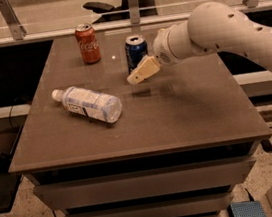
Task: Knock pepsi can over
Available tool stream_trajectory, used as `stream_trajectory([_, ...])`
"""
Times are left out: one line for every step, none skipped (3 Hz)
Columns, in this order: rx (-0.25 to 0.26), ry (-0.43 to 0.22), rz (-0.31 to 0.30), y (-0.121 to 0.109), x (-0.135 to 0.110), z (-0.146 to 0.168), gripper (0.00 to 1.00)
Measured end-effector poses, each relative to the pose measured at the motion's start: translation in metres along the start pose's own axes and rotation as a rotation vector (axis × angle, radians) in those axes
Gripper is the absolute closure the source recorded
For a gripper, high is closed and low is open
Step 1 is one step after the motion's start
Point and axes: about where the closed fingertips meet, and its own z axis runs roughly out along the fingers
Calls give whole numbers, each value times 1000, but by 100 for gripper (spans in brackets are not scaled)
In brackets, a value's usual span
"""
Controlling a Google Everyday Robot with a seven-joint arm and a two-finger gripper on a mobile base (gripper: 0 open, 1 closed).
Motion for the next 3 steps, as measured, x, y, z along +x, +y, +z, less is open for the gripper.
stream_trajectory([-18,-49,-11,-2,-13,8,0])
stream_trajectory([-44,-79,-19,2,-22,14,17])
stream_trajectory([-72,-97,-18,8,-25,20,41])
